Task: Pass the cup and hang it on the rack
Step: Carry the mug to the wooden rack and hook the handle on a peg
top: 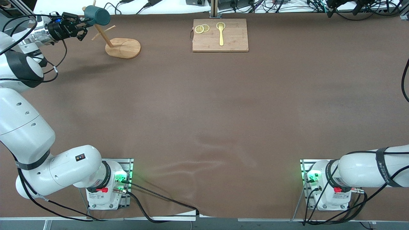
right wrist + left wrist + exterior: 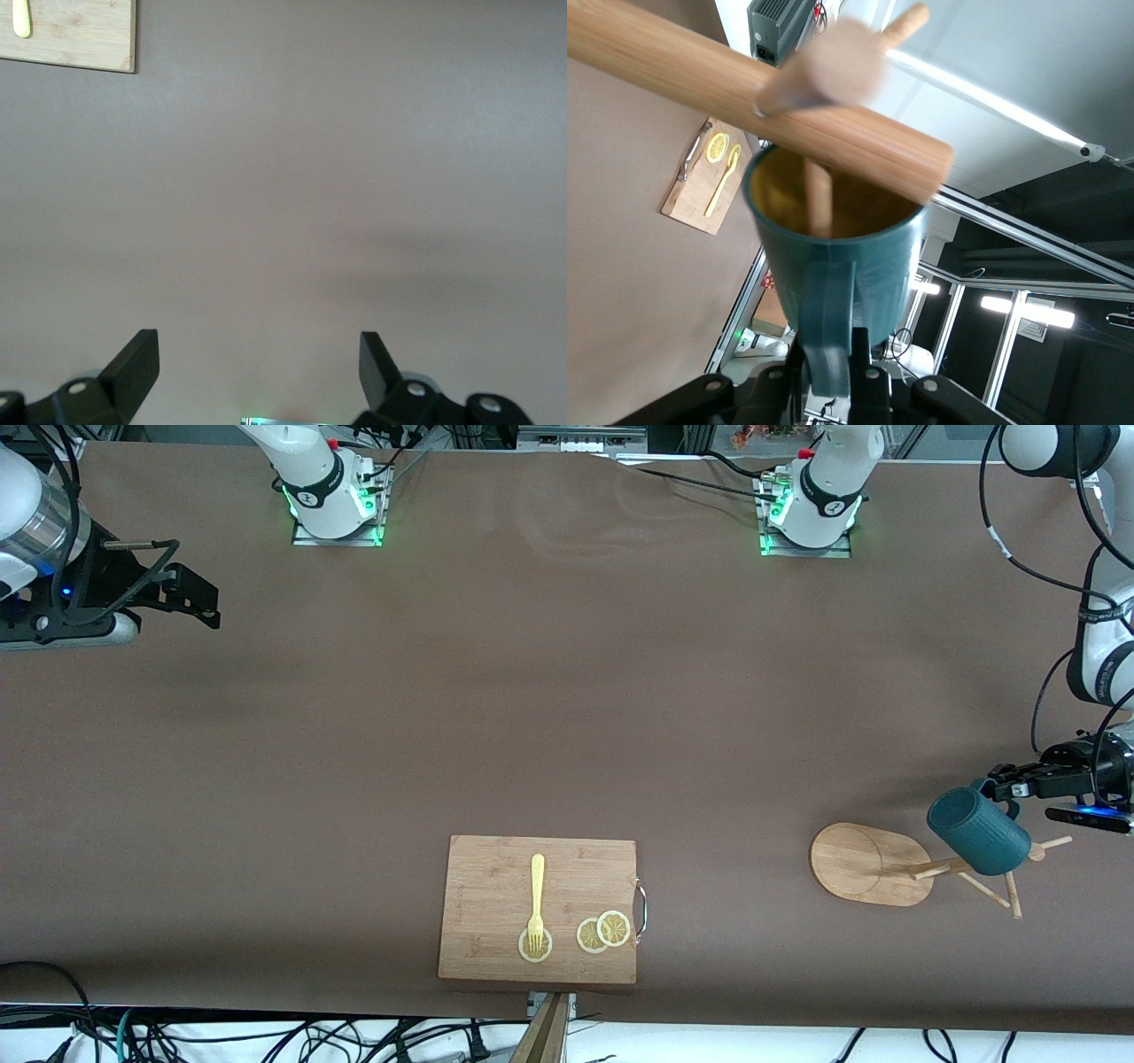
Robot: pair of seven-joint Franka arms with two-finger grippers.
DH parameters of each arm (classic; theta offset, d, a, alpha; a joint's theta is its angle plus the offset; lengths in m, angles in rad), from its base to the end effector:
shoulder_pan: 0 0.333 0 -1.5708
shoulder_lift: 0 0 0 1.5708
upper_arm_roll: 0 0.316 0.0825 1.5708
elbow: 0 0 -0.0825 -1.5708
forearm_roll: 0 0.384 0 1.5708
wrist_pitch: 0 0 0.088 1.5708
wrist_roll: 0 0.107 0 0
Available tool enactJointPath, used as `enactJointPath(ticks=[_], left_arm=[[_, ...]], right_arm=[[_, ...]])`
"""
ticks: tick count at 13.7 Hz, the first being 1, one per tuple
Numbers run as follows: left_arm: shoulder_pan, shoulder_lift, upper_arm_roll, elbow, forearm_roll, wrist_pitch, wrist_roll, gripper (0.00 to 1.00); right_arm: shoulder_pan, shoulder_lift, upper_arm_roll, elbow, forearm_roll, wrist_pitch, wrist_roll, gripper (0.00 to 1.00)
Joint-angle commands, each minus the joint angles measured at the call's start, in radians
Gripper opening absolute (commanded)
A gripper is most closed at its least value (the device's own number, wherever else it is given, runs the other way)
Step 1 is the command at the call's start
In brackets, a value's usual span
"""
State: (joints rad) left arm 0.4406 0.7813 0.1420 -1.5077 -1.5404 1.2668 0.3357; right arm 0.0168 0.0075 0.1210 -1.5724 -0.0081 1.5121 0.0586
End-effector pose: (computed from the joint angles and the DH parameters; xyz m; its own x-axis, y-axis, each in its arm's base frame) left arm 0.6296 0.2365 0.2624 0.8958 0.2398 -0.3743 0.3385 0.1776 0.9240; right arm 0.5451 0.0744 0.6147 0.9947 0.0784 -0.0672 0.0793 -0.9968 0.0111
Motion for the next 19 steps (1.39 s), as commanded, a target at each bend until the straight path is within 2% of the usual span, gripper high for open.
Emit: enactJointPath(ticks=[1,14,19], left_arm=[[0.026,0.065,-0.01,0.037,-0.035,-0.027,0.051,0.01],[0.027,0.075,-0.009,0.018,-0.033,-0.132,0.106,0.02],[0.03,0.087,-0.009,0.007,-0.052,-0.124,0.106,0.02]], right_arm=[[0.0,-0.006,0.006,0.009,-0.001,-0.009,0.014,1.0],[0.0,-0.007,0.006,0.009,-0.001,-0.009,0.014,1.0],[0.0,-0.007,0.006,0.009,-0.001,-0.009,0.012,1.0]])
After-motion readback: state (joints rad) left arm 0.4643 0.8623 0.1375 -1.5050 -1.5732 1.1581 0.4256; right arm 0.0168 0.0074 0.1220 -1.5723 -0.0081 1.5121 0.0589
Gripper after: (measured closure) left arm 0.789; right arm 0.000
